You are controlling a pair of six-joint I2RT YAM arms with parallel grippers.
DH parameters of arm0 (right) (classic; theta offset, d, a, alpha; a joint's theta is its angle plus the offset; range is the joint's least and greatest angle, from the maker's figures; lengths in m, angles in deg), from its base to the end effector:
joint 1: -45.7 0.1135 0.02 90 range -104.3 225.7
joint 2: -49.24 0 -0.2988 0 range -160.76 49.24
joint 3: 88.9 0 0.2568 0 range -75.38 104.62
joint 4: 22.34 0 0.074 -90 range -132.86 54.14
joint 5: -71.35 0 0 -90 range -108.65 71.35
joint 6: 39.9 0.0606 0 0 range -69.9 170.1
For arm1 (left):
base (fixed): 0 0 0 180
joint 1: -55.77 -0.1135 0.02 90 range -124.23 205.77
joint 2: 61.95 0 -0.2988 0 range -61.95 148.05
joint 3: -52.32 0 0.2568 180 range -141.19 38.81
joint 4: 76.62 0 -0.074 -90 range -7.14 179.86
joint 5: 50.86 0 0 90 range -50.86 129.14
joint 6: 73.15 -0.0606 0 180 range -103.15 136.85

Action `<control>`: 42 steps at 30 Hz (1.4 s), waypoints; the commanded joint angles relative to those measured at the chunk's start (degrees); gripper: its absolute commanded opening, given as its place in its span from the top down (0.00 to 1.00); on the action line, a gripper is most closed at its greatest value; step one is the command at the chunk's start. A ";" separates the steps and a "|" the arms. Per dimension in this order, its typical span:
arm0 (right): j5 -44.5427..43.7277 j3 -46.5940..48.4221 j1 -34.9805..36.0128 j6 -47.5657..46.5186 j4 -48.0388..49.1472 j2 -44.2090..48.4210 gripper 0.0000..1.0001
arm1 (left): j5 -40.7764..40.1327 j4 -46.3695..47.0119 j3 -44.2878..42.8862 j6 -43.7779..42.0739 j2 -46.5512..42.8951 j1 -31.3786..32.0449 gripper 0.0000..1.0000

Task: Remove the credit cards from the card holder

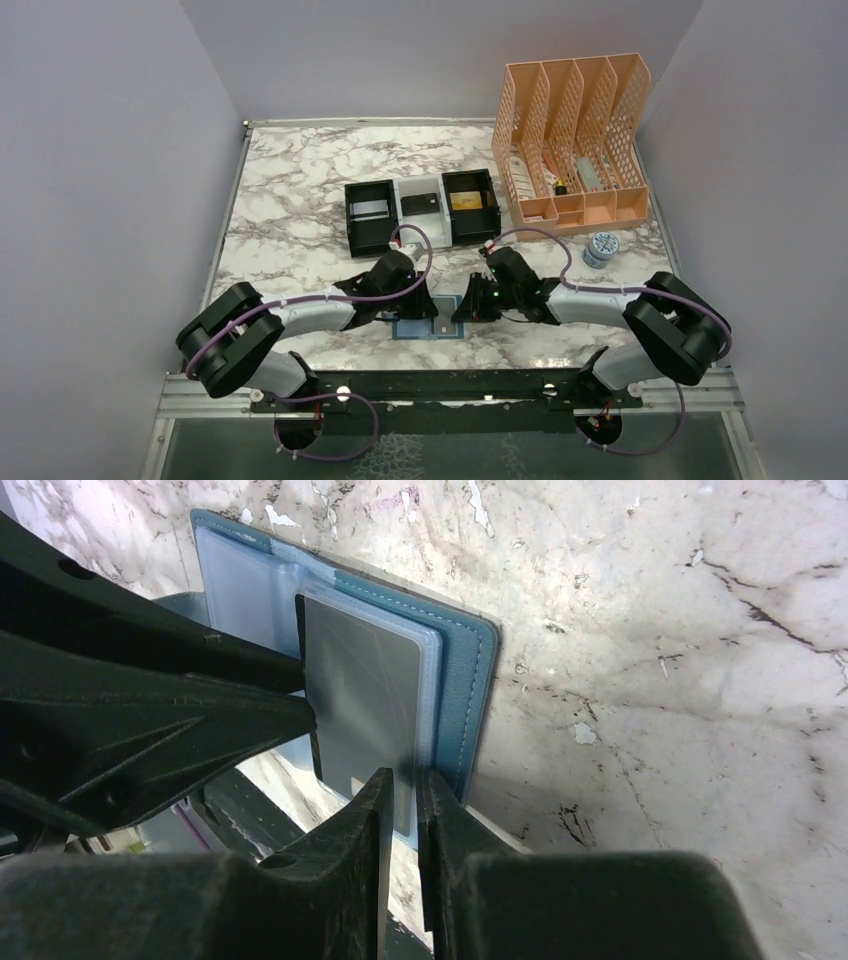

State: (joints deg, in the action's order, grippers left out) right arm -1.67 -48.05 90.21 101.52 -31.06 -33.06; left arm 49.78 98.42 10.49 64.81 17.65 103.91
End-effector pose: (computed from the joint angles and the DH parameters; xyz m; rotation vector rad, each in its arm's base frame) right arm 0.1708 0.1928 0.1383 0.0170 2.7173 1.0014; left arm 0.1699 -0.2064 0.1595 0.1077 2.5447 -0.9867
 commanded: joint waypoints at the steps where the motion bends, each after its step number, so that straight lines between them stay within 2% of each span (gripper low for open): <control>1: -0.89 0.81 0.05 -0.54 -1.64 -1.69 0.85 | -1.99 1.79 1.03 0.62 0.40 0.45 0.78; 12: -0.71 5.03 0.05 -3.81 -6.19 2.98 0.83 | -3.34 2.39 2.84 1.38 -1.11 0.46 0.97; 16: 1.93 5.21 0.05 -3.89 -4.30 0.98 0.83 | -4.19 2.32 3.49 1.82 -2.51 0.44 0.99; 21: -0.74 5.11 0.05 -2.30 -6.25 -2.37 0.83 | -4.79 1.80 3.83 1.95 -3.94 0.46 1.00; 26: 0.53 4.31 0.05 -1.75 -4.60 -4.37 0.83 | -5.18 1.59 4.15 1.90 -4.96 0.39 1.00; 31: 0.96 4.24 0.05 -0.98 -3.63 -5.50 0.83 | -4.52 1.62 4.13 1.58 -4.78 0.45 0.74; 33: 0.96 4.43 0.05 -1.08 -3.81 -6.01 0.84 | -4.32 1.78 4.42 2.05 -4.63 0.45 0.69; 37: 1.13 4.31 0.05 -0.76 -3.58 -6.64 0.84 | -5.53 1.73 5.62 3.35 -4.95 0.46 0.62; 42: 1.95 4.38 0.02 -0.56 -2.99 -7.52 0.84 | -4.42 3.86 6.79 4.19 -4.40 0.46 0.62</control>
State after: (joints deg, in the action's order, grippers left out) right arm 1.15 -43.48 90.17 101.32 -31.82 -37.98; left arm 45.89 101.17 15.43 68.09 13.14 103.91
